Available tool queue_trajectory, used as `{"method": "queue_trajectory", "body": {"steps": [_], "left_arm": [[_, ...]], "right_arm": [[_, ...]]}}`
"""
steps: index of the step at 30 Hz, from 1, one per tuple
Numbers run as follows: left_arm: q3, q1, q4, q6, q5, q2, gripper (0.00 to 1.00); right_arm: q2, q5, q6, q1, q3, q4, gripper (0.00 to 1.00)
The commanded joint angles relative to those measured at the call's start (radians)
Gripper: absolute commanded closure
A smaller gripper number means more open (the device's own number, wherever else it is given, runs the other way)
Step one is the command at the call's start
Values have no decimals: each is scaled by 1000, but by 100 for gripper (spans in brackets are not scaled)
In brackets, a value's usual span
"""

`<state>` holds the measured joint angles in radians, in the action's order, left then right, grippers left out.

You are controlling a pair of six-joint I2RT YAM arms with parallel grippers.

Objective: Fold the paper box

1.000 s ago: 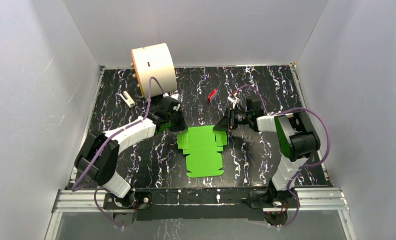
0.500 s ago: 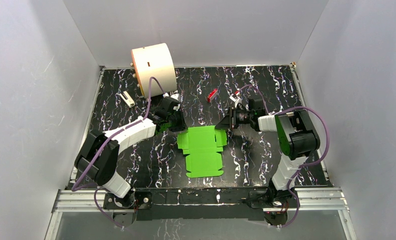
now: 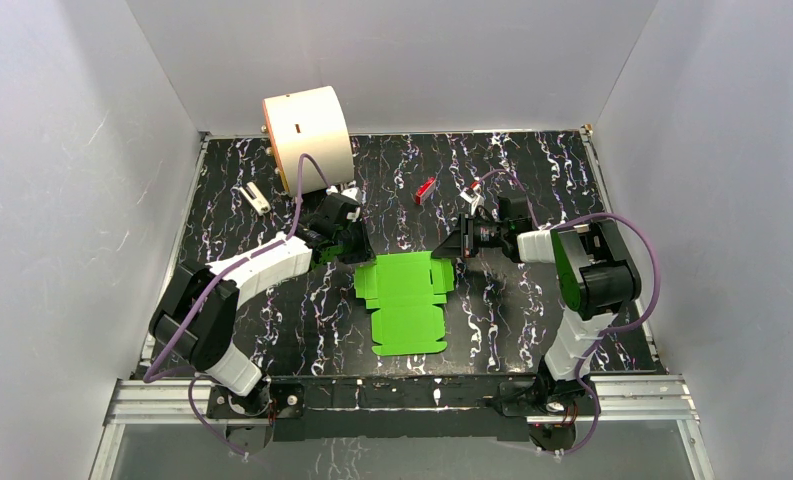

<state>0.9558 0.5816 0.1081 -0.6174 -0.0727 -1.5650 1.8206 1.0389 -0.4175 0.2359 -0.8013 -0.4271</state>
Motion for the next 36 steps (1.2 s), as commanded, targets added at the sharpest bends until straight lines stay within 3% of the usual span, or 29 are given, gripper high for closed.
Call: {"method": "queue_trajectory", "body": {"steps": [1,6,10,23,36], "left_arm": [[7,-6,-3,-1,-20,34,100],[9,-6,-2,1,-21,34,100],[15,-6,0,2,-23,37,100],[43,3,3,-5,-25,31,100],[50,19,10,-93,3,-5,100]], "right_arm": [[-13,34,-2,-1,-6,-51,76],[-15,20,-3,0,-15,-40,89],[-33,-42,74,16,-62,93,100],[-72,-514,309,143,-327,674,100],[38,-930,331,322,-612,978,100]]}}
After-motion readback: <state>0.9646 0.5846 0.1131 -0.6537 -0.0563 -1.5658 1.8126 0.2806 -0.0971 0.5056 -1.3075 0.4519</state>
